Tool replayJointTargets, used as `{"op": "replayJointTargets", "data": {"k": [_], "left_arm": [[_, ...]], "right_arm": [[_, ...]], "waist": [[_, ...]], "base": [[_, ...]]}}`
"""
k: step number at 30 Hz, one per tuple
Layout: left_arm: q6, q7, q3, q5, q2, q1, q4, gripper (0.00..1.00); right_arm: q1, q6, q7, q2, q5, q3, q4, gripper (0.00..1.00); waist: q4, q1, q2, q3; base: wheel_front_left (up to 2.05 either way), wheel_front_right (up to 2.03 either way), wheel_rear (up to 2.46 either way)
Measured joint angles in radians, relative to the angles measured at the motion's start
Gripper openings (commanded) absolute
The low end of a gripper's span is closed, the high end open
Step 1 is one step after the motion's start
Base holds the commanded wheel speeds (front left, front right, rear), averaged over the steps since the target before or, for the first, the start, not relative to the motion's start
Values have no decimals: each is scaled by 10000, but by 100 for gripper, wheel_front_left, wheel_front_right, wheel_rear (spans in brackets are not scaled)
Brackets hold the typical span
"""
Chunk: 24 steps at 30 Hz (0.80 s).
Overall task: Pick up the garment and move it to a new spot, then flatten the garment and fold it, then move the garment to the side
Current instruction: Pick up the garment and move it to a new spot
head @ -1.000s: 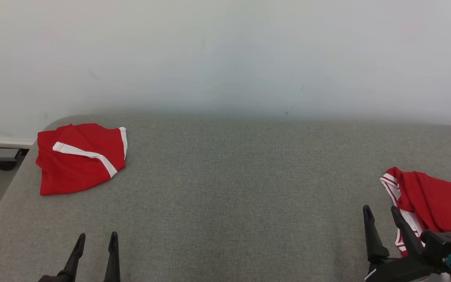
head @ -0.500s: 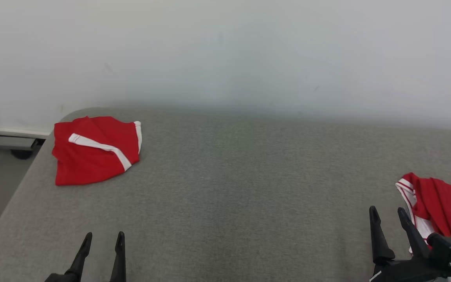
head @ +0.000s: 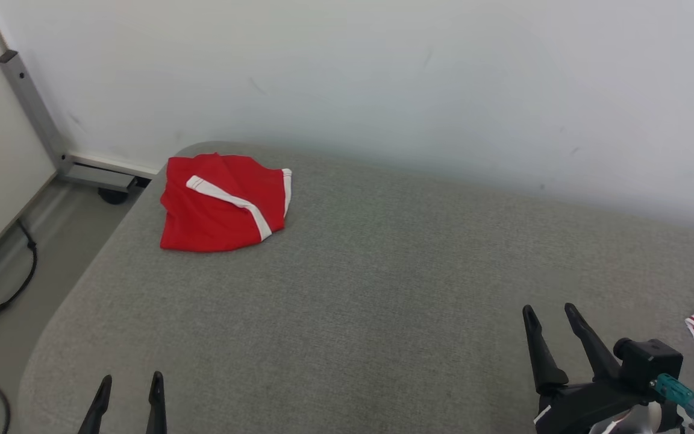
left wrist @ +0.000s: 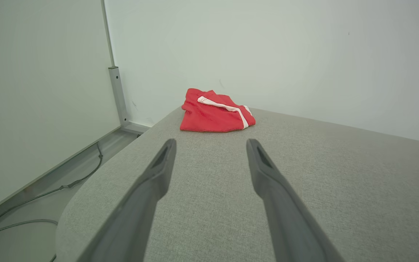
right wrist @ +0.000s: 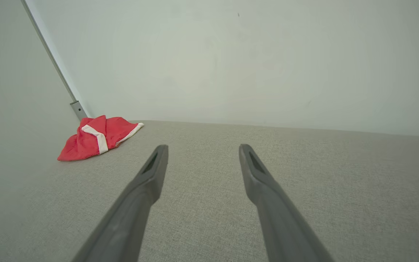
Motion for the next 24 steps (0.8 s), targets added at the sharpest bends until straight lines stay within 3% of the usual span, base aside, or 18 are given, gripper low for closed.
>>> {"op": "replayJointTargets", "data": {"k": [20, 24], "left_arm": [[56, 81, 293, -102, -307, -40, -198, 100], [-399, 523, -142, -295, -391, -948, 245, 100]], "right_arm": [[-748, 263, 299, -6, -29, 330, 173, 100], [-600, 245, 313, -73, -65, 274, 81, 100]], "waist": [[2186, 0, 1, 658], [2320, 1, 1, 804]], "base": [[0, 0, 0], [0, 0, 0]]}}
